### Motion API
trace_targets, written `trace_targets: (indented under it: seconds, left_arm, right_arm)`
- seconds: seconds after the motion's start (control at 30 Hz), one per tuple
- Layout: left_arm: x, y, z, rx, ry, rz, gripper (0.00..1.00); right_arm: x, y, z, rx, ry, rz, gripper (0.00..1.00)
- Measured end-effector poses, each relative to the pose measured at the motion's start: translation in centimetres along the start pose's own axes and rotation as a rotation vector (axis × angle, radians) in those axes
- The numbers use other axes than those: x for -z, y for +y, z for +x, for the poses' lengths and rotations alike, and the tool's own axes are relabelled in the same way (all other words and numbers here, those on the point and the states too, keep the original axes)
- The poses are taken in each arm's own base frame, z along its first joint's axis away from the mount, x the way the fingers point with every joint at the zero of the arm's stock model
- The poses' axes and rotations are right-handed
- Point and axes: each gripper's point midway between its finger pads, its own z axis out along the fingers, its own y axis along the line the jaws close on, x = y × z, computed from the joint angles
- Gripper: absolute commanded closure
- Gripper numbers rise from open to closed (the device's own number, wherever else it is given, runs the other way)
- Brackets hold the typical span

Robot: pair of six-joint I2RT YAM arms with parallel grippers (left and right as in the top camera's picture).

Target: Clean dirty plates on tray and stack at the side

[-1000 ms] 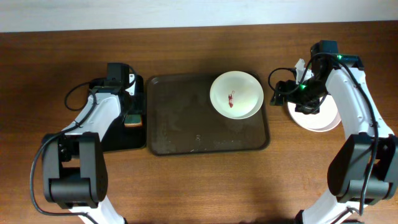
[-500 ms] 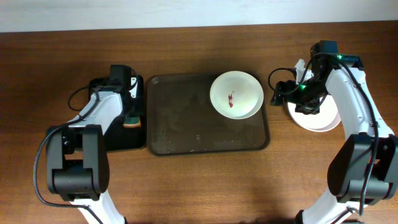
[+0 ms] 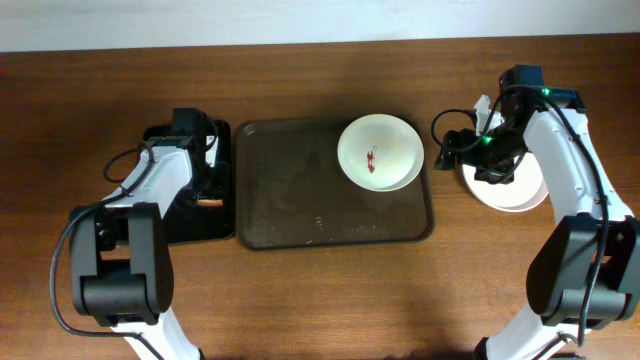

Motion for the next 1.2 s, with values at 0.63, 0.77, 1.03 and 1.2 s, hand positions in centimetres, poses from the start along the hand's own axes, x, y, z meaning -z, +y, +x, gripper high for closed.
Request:
trace_targets:
  seconds: [0.63, 0.77, 1.03, 1.2]
  left_arm:
    - [5.2, 0.1, -1.6, 0.002, -0.107, 0.009, 0.09]
    - [7.2, 0.1, -2.6, 0.003, -0.167, 0.01, 0.09]
    - [7.2, -0.1, -2.5, 0.0, -0.163, 0.018, 0.1]
    - [7.1, -0.1, -2.4, 0.0, -0.156, 0.018, 0.11]
  right_arm:
    - [0.1, 1.8, -0.9, 0.019, -0.034, -0.103, 0.1]
    - [0.1, 2.4, -1.0, 0.026, -0.037, -0.121, 0.12]
    - [-2.0, 7.7, -2.3, 0.228, -0.125, -0.019, 0.14]
    - [-3.1, 8.1, -2.3, 0.143, -0.123, 0.034, 0.26]
